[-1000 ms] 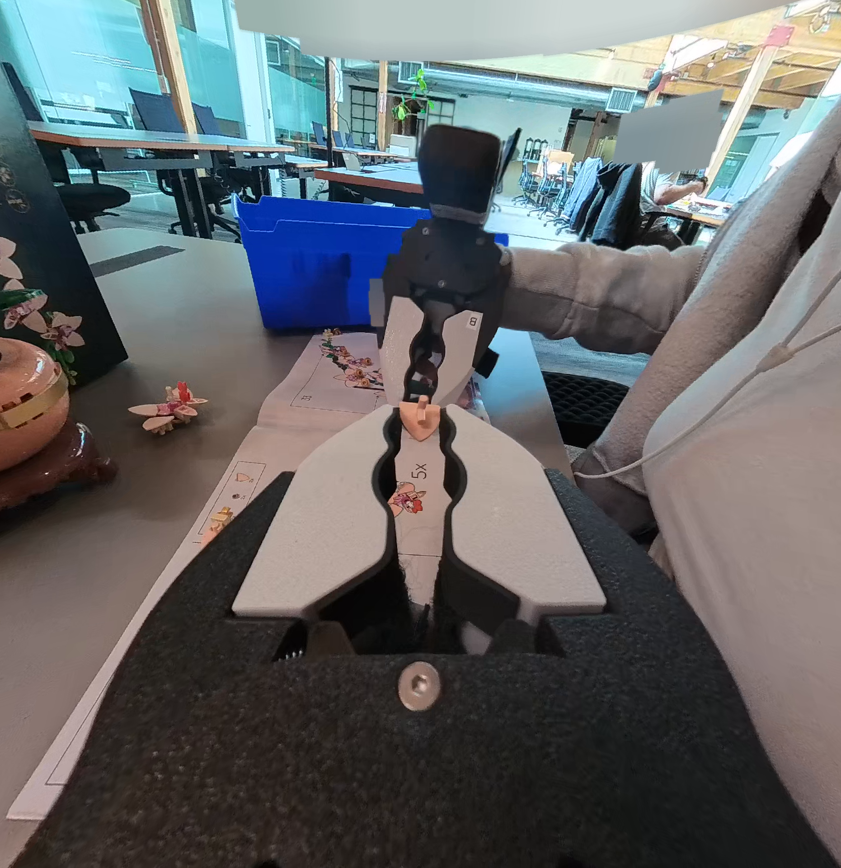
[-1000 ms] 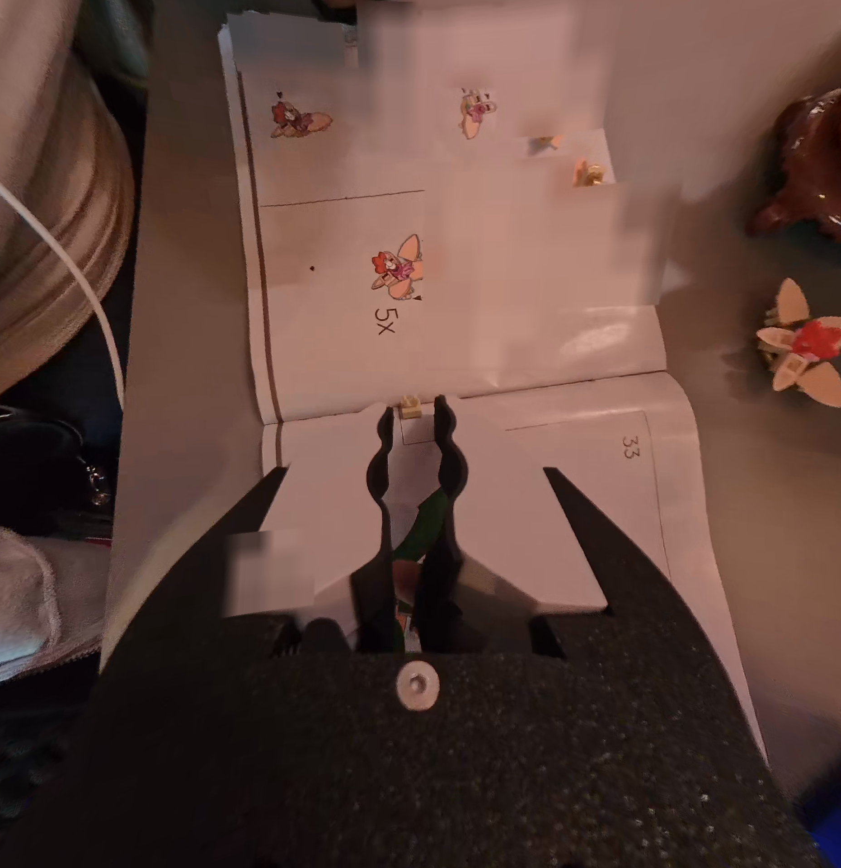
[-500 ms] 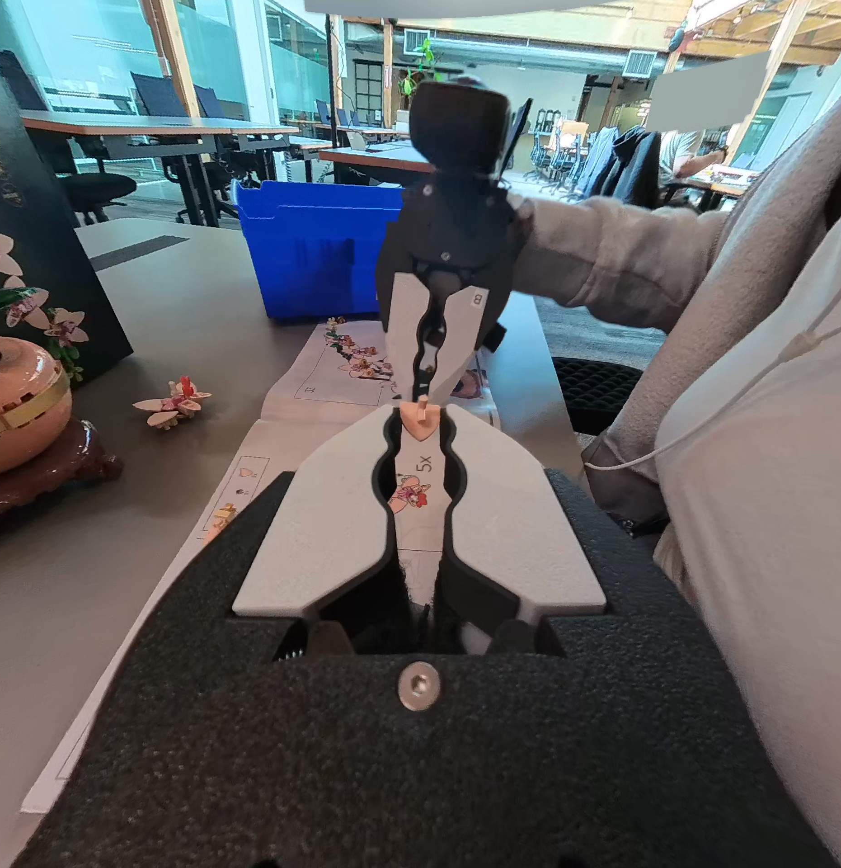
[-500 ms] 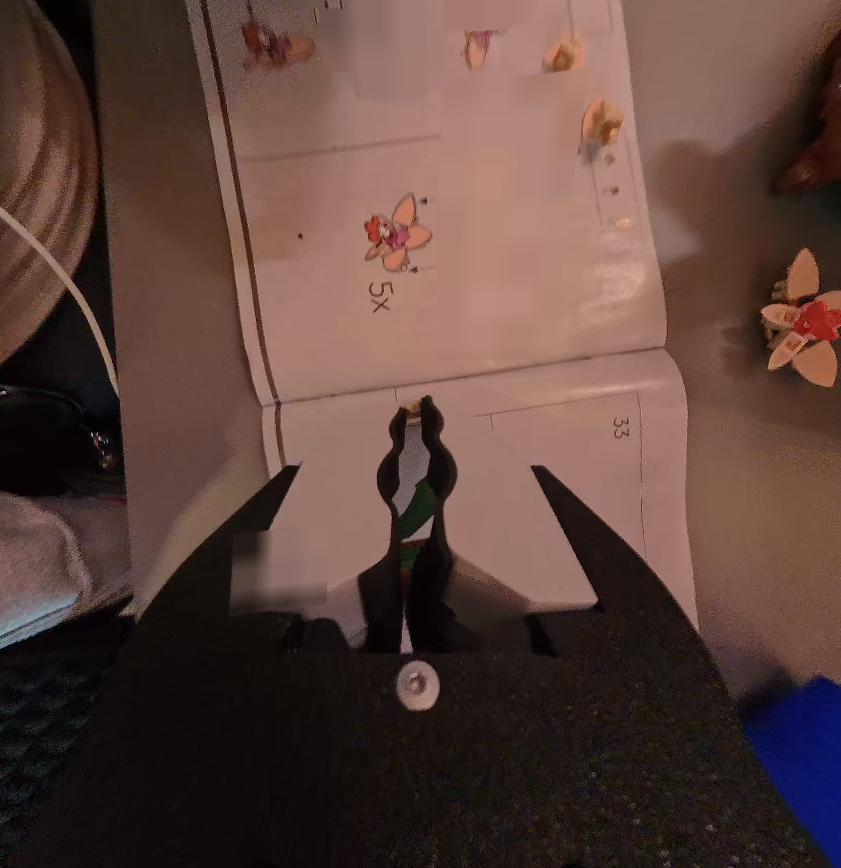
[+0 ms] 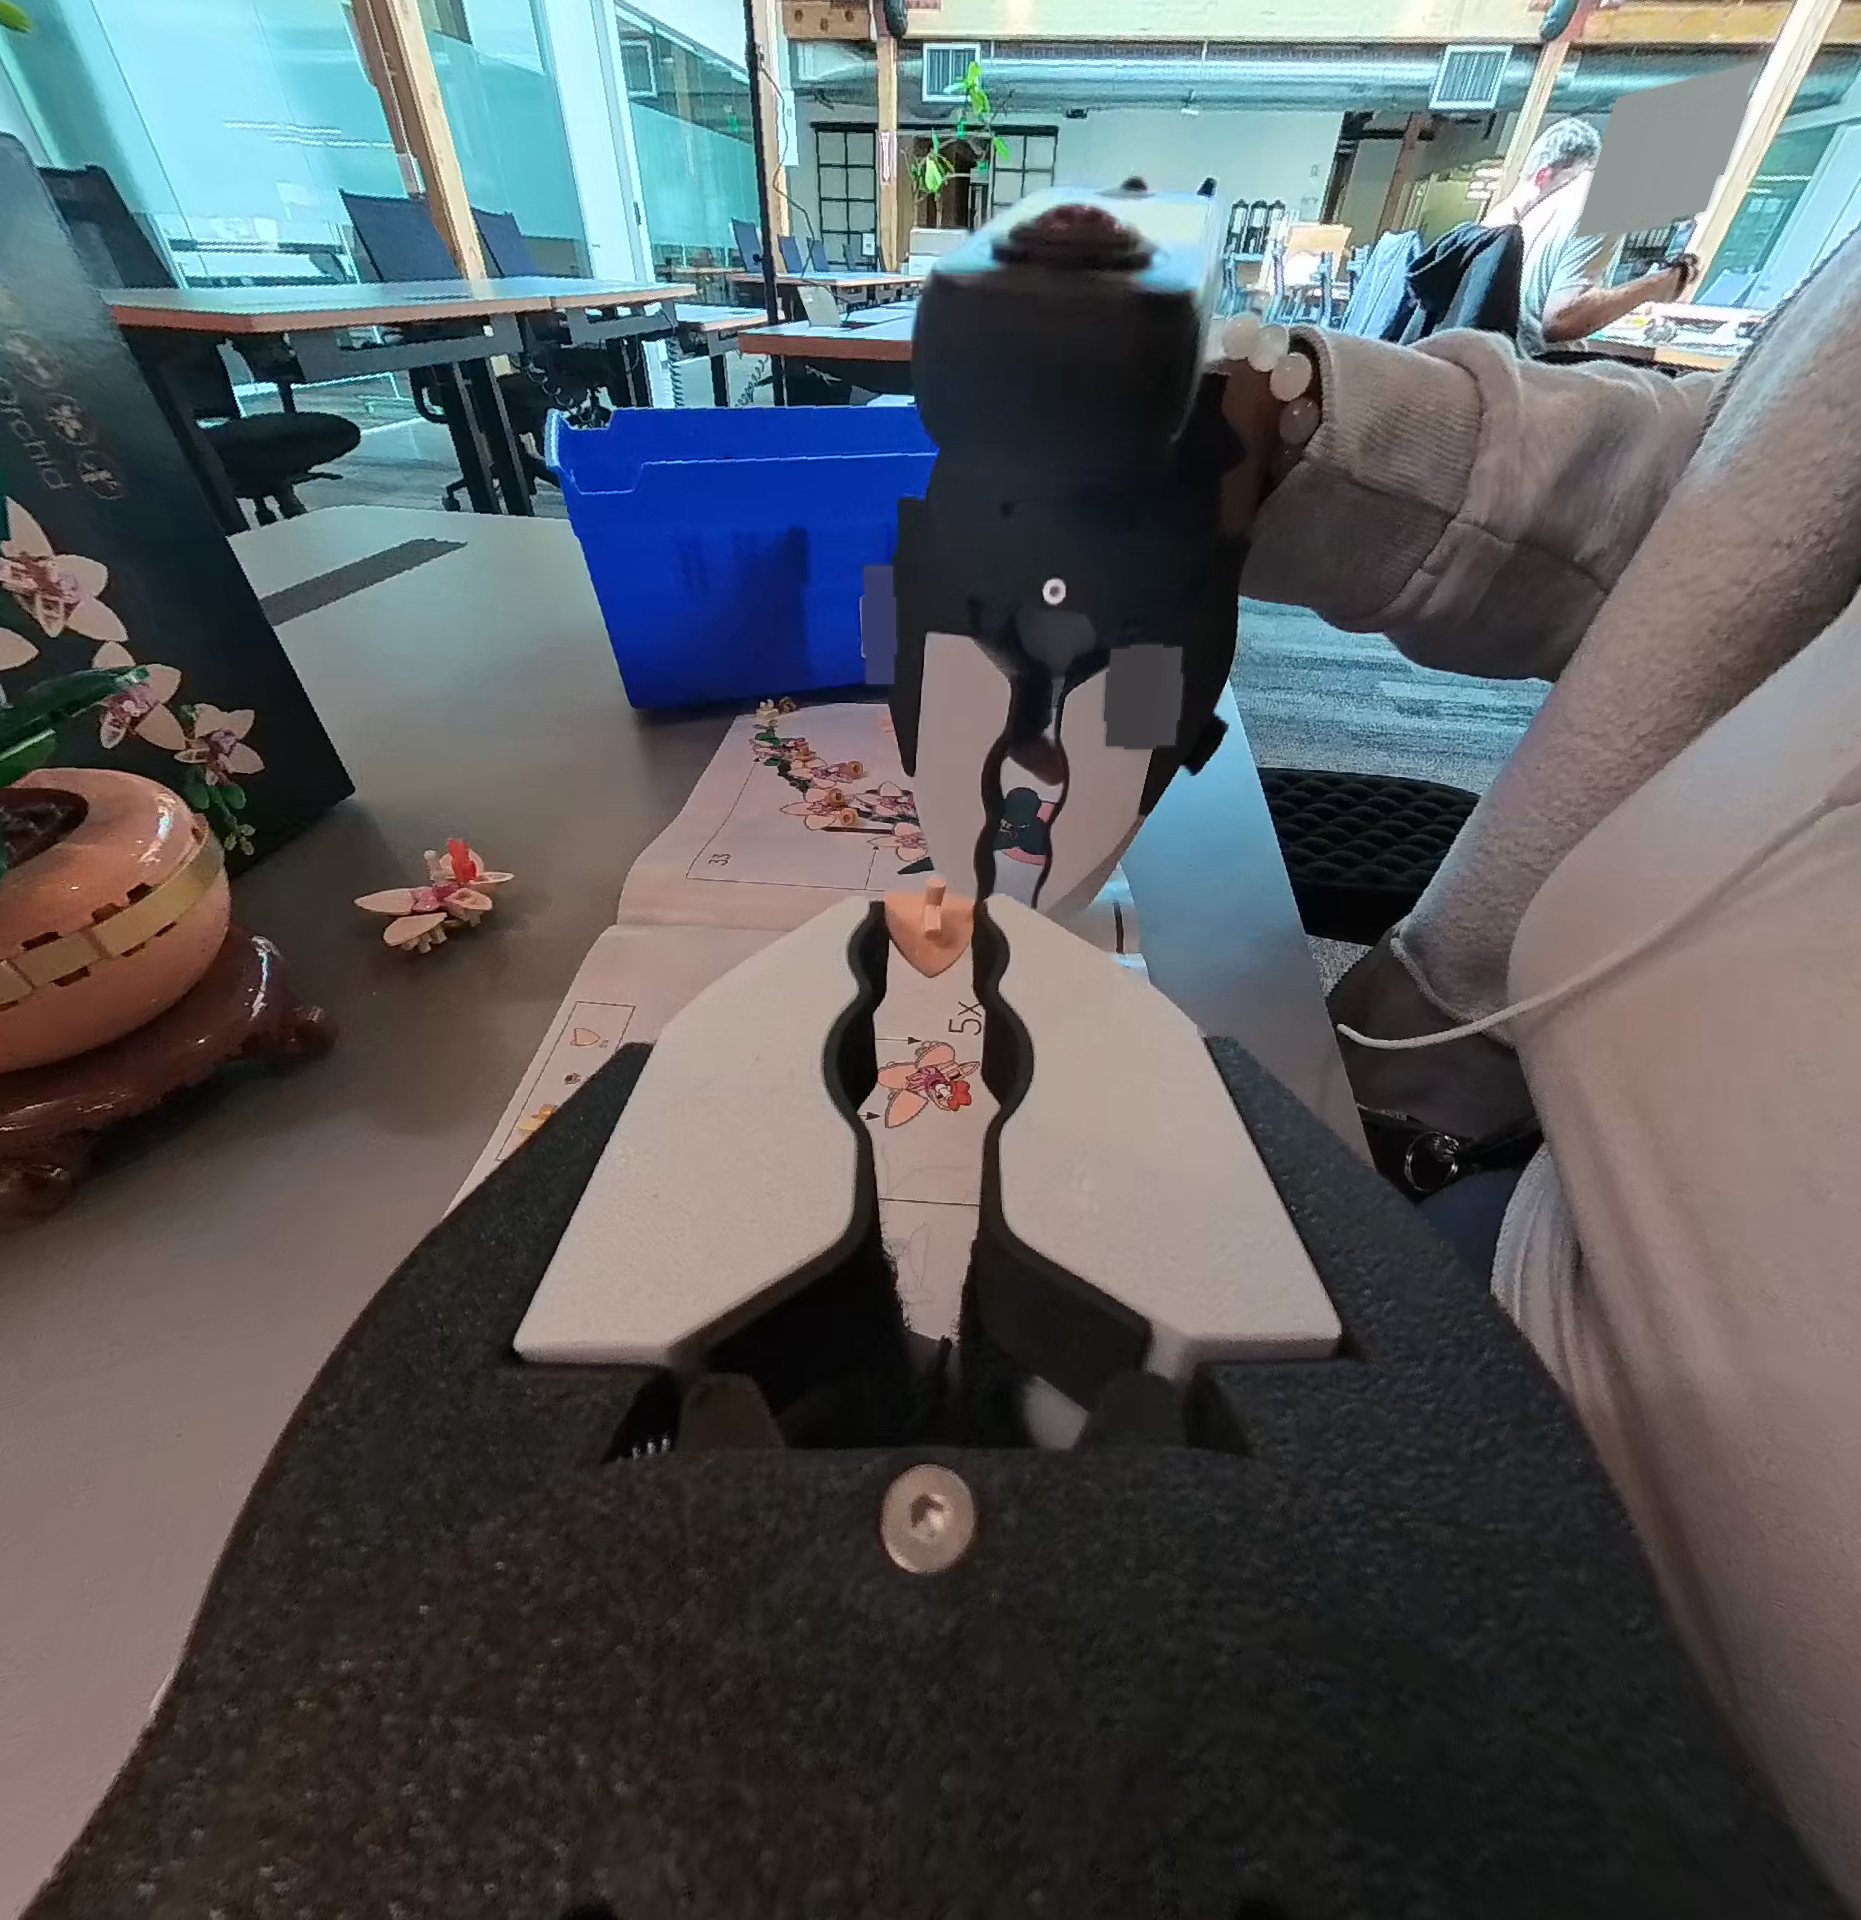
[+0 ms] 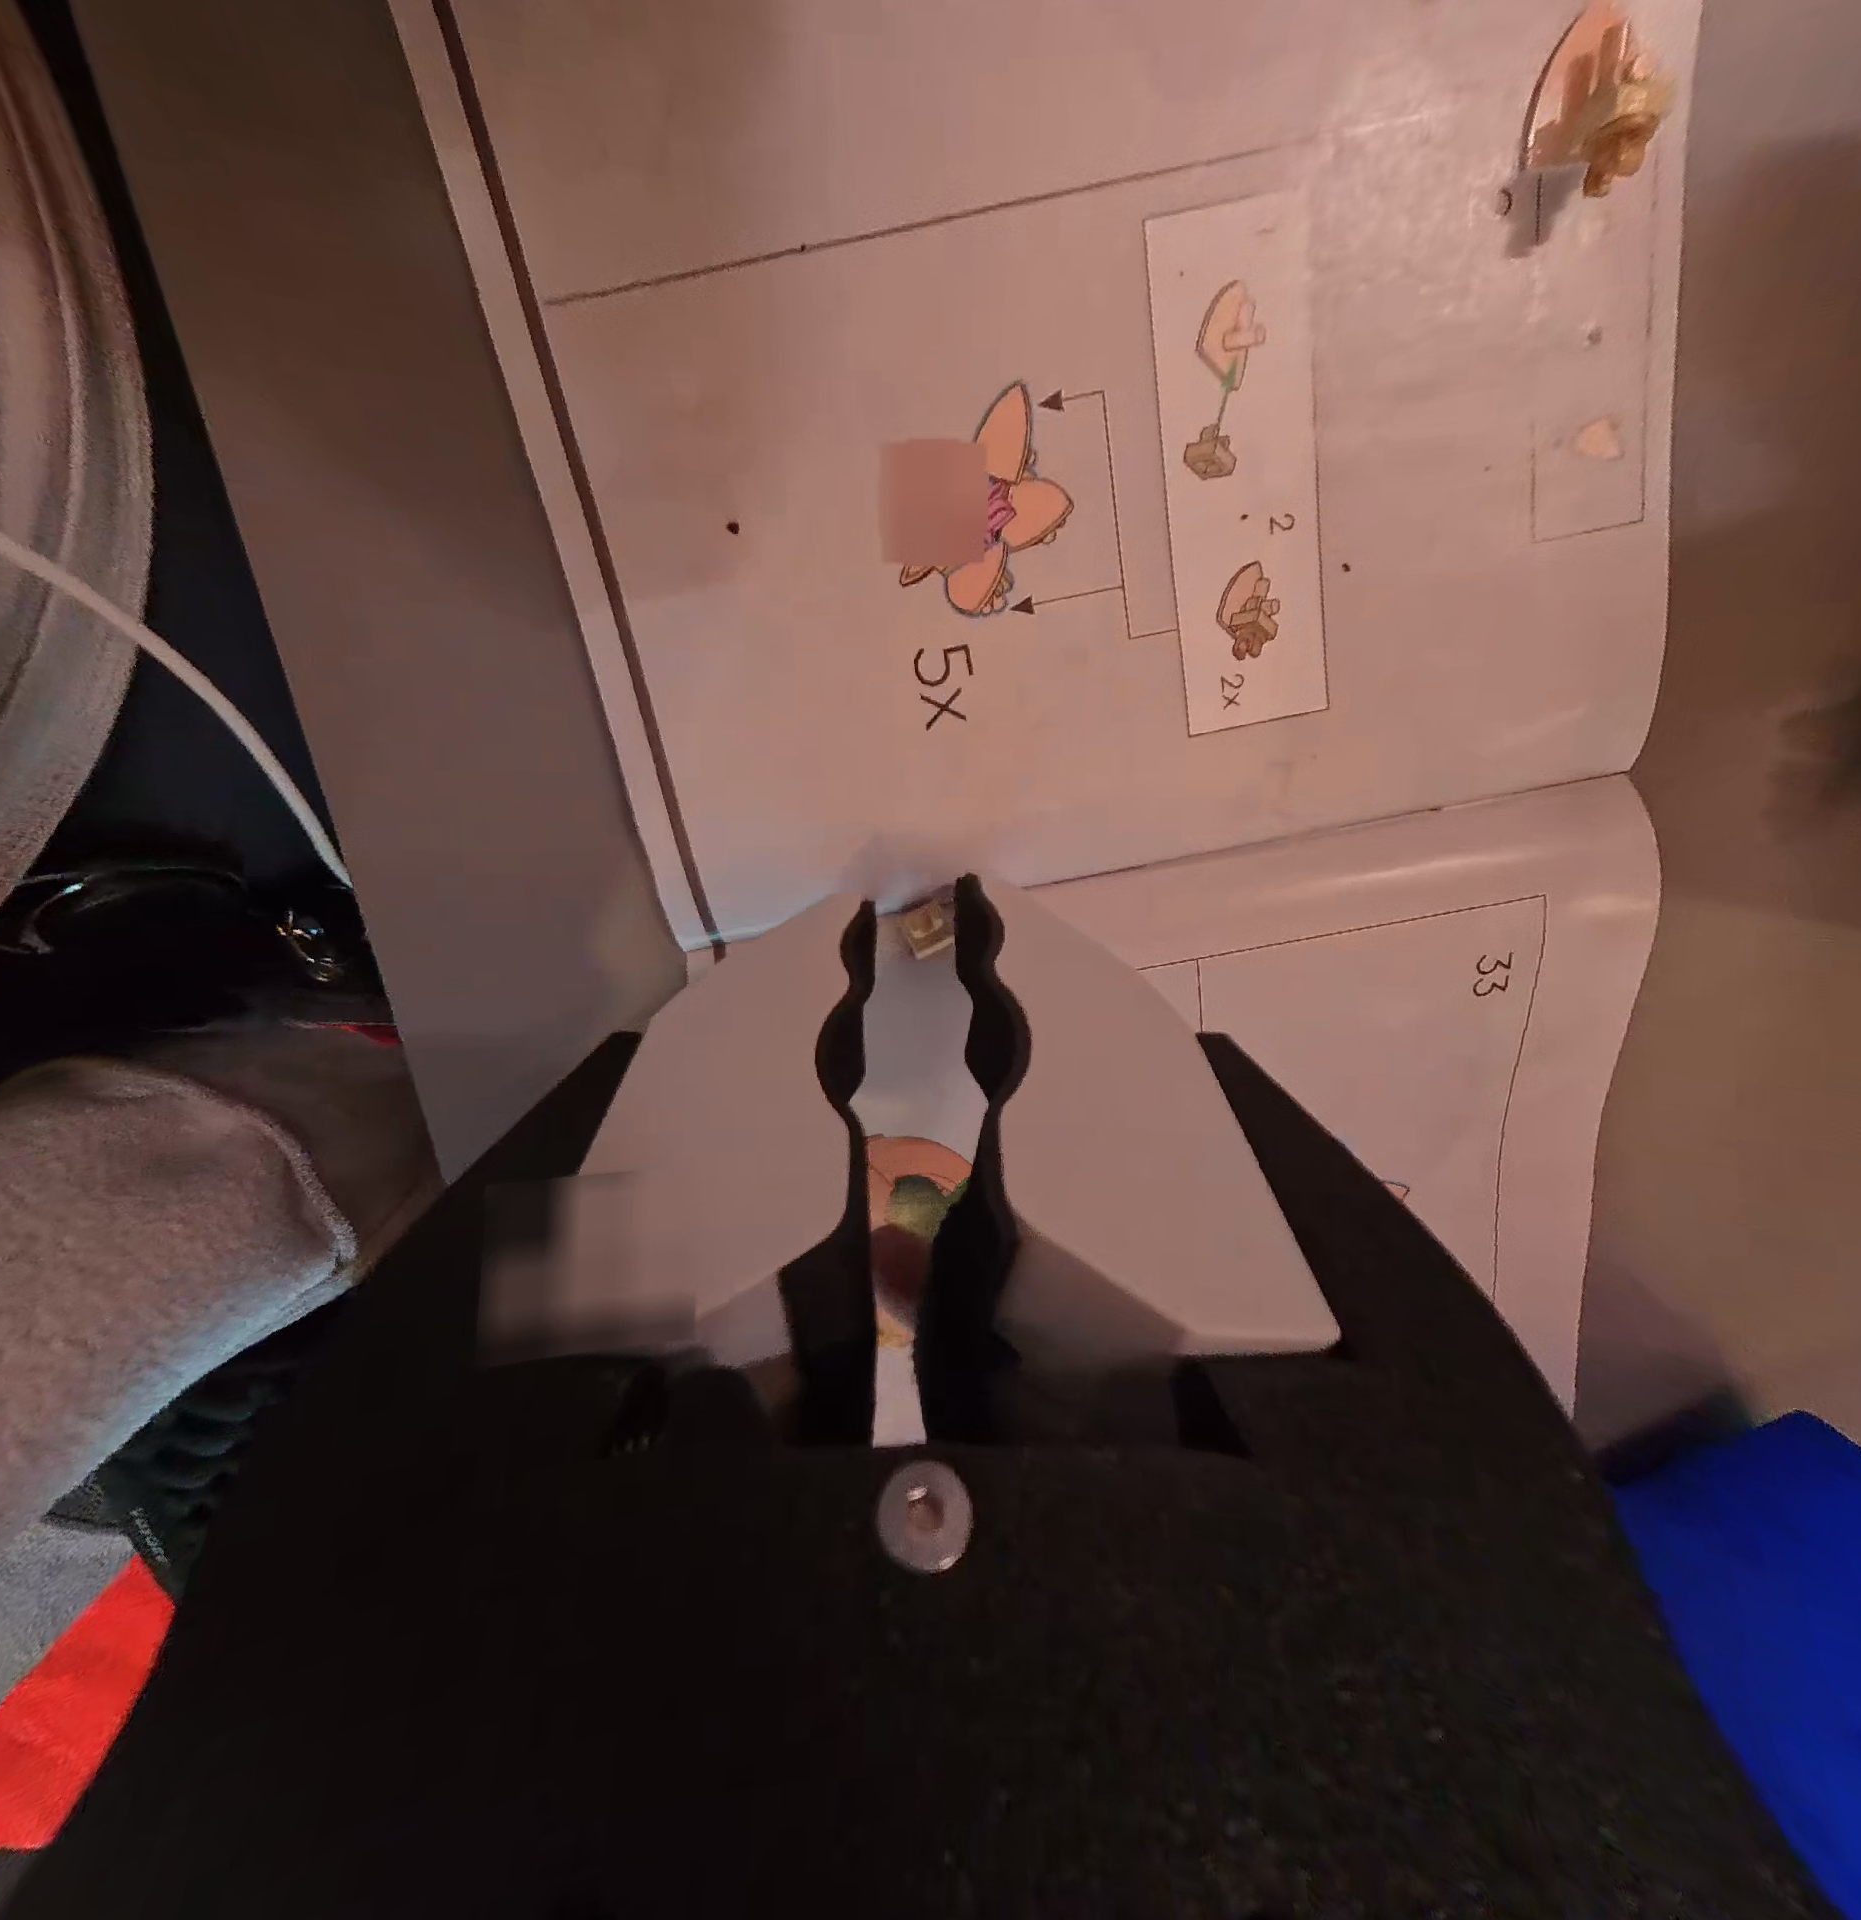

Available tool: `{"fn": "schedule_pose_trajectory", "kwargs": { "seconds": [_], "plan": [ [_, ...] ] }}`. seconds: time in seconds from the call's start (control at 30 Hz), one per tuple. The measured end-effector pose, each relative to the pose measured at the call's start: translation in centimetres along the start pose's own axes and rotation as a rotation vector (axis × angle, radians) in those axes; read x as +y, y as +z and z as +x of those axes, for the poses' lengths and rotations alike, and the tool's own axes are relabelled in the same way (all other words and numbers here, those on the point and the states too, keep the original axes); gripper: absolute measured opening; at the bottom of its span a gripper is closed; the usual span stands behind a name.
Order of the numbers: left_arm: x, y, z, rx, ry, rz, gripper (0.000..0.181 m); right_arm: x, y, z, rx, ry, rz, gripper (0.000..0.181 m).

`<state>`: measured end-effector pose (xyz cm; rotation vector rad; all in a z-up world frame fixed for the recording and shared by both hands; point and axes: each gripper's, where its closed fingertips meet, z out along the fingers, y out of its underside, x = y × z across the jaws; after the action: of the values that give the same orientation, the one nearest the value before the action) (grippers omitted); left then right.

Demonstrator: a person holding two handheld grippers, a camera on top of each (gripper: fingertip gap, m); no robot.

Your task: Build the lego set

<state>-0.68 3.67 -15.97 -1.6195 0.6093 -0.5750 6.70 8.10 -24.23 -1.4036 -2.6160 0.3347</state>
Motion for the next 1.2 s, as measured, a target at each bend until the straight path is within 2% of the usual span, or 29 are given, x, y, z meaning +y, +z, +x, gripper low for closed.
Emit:
{"fn": "schedule_pose_trajectory", "kwargs": {
  "seconds": [0.03, 0.13, 0.3, 0.5, 0.67, 1.13, 1.2],
  "plan": [
    [0.0, 0.0, 0.0, 0.001, -0.001, 0.002, 0.015, -0.1, -0.1, 0.0, -0.007, 0.012, 0.019, 0.017],
    [0.0, -0.1, 0.0, 0.003, -0.001, 0.006, 0.015, -0.3, -0.8, -0.3, -0.033, 0.030, 0.115, 0.024],
    [0.0, -0.1, 0.1, 0.006, -0.001, 0.007, 0.015, 1.6, -0.8, 0.7, 0.005, -0.065, 0.285, 0.017],
    [0.1, 0.1, 0.1, 0.000, 0.009, -0.007, 0.015, 0.5, -1.1, 0.4, -0.066, -0.118, 0.483, 0.014],
    [0.3, 0.4, 0.2, 0.002, 0.013, -0.020, 0.015, 0.9, -0.1, 0.4, -0.093, -0.128, 0.468, 0.011],
    [0.2, 0.4, 0.2, 0.004, 0.015, -0.018, 0.015, -0.7, -0.8, 0.2, -0.105, -0.125, 0.541, 0.007],
    [0.3, 0.4, 0.2, 0.004, 0.019, -0.020, 0.015, -0.9, -0.6, 0.2, -0.091, -0.122, 0.514, 0.008]
  ]
}}
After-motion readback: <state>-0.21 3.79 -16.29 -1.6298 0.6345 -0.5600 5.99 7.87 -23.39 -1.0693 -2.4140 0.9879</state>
